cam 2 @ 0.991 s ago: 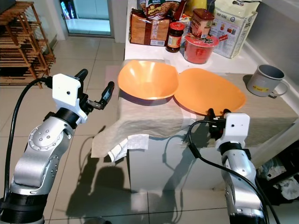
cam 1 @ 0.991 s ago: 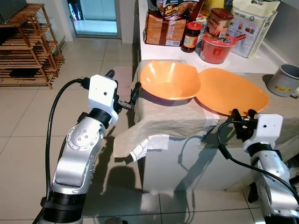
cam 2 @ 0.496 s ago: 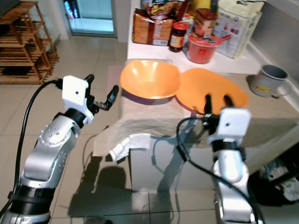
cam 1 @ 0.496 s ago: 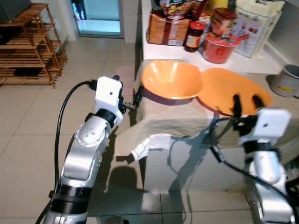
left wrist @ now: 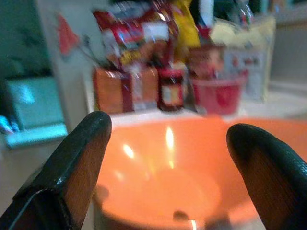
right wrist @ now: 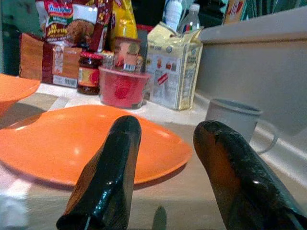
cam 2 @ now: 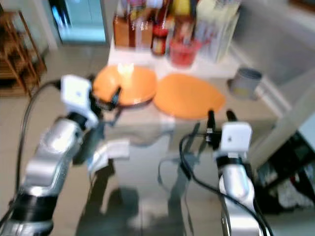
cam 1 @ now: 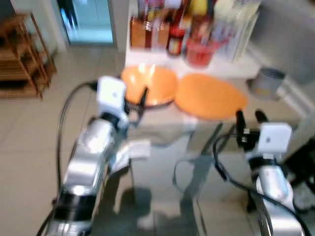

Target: Setting the table

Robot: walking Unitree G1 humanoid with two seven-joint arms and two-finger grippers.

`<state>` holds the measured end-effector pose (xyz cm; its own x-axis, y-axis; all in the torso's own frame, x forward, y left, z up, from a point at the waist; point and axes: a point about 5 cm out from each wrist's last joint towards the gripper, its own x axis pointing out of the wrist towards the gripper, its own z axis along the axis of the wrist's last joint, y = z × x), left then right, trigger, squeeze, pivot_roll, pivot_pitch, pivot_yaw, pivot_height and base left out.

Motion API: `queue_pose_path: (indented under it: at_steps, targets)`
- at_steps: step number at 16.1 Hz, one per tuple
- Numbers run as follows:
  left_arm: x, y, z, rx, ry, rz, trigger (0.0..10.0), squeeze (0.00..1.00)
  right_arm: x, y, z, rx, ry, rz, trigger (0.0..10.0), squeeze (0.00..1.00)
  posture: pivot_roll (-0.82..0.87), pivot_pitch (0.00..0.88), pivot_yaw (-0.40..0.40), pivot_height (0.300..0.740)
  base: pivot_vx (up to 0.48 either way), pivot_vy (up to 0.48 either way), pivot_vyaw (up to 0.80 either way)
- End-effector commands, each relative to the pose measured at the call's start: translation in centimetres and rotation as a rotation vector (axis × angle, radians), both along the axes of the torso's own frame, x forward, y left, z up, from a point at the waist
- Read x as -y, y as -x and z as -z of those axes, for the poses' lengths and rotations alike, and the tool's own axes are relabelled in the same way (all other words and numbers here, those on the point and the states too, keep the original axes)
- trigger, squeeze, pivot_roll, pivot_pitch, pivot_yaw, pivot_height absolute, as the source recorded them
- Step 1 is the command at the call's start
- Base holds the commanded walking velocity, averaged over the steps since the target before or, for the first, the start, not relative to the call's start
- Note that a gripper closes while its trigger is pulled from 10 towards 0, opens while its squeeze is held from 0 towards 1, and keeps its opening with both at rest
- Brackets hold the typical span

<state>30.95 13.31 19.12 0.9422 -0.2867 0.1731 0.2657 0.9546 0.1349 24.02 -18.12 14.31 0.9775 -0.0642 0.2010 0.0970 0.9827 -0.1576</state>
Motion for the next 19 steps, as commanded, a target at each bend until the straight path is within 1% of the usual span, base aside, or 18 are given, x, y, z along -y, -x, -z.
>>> queue_pose_path:
  at_steps: [1, 2, 3, 4, 5, 6, 8, 10, 13, 14, 16, 17, 18, 19]
  targets:
    - [0.7, 0.0, -0.3, 0.012, 0.001, 0.01, 10.0, 0.0, 0.3, 0.1, -0.3, 0.006, 0.027, 0.007, 10.0, 0.0, 0.0, 0.0, -0.021, 0.74, 0.0, 0.0, 0.0]
    - [0.7, 0.0, -0.5, 0.016, 0.009, 0.016, 10.0, 0.0, 0.0, 0.2, -0.1, 0.003, 0.041, -0.004, 10.0, 0.0, 0.0, 0.0, -0.02, 0.74, 0.0, 0.0, 0.0]
    - [0.7, 0.0, -0.5, 0.022, -0.006, 0.01, 10.0, 0.0, -0.2, 0.2, 0.0, 0.004, 0.052, -0.014, 10.0, 0.0, 0.0, 0.0, -0.021, 0.74, 0.379, 0.0, 0.0]
    - [0.8, 0.0, -0.7, 0.027, -0.004, 0.009, 10.0, 0.0, -0.5, 0.3, 0.0, 0.01, 0.031, -0.038, 10.0, 0.0, 0.0, 0.001, -0.021, 0.74, 0.435, 0.0, 0.0]
    - [0.8, -0.1, -0.8, 0.035, -0.006, 0.01, 10.0, 0.0, -0.5, 0.3, -0.1, 0.015, 0.038, -0.045, 10.0, 0.0, 0.0, 0.001, -0.021, 0.74, 0.439, 0.0, 0.0]
    - [0.9, 0.0, -0.9, 0.042, -0.008, 0.013, 10.0, 0.0, -0.4, 0.4, -0.3, 0.031, 0.027, -0.043, 10.0, 0.0, 0.0, 0.001, -0.021, 0.74, 0.439, 0.0, 0.58]
    - [1.3, 0.0, -1.3, 0.066, -0.037, 0.03, 10.0, 0.0, -0.3, 0.4, -0.2, 0.02, 0.039, -0.033, 10.0, 0.0, 0.0, 0.003, -0.021, 0.74, 0.467, 0.0, 0.67]
    - [1.8, 0.0, -1.5, 0.079, -0.071, 0.054, 10.0, 0.0, -0.3, 0.4, 0.0, 0.012, 0.025, -0.022, 10.0, 0.0, 0.0, 0.004, -0.019, 0.74, 0.48, 0.0, 0.0]
    - [2.4, -0.1, -1.9, 0.091, -0.083, 0.088, 10.0, 0.0, -0.4, 0.4, 0.2, 0.007, 0.033, -0.026, 10.0, 0.0, 0.0, 0.006, -0.012, 0.74, 0.48, 0.0, 0.0]
    - [2.6, -0.1, -2.3, 0.1, -0.067, 0.094, 10.0, 0.0, -0.5, 0.5, 0.3, 0.006, 0.033, -0.028, 10.0, 0.0, 0.0, 0.005, -0.011, 0.74, 0.0, 0.0, 0.0]
    - [2.8, -0.2, -2.7, 0.113, -0.073, 0.111, 10.0, 0.0, -0.6, 0.4, 0.3, 0.007, 0.033, -0.029, 10.0, 0.0, 0.0, 0.005, -0.011, 0.74, 0.0, 0.0, 0.0]
    - [2.7, -0.5, -2.8, 0.092, -0.091, 0.118, 10.0, 0.0, -0.6, 0.4, 0.3, 0.011, 0.033, -0.03, 10.0, 0.0, 0.0, 0.004, -0.01, 0.74, 0.0, 0.0, 0.0]
    - [2.2, -1.3, -3.2, 0.052, -0.079, 0.127, 10.0, 0.0, -0.6, 0.4, 0.2, 0.013, 0.032, -0.032, 10.0, 0.0, 0.0, 0.007, -0.013, 0.74, 0.0, 0.0, 0.0]
    - [1.5, -2.3, -3.8, 0.023, -0.091, 0.132, 10.0, 0.0, -0.6, 0.4, 0.2, 0.013, 0.028, -0.037, 10.0, 0.0, 0.0, 0.006, -0.014, 0.74, 0.0, 0.0, 0.0]
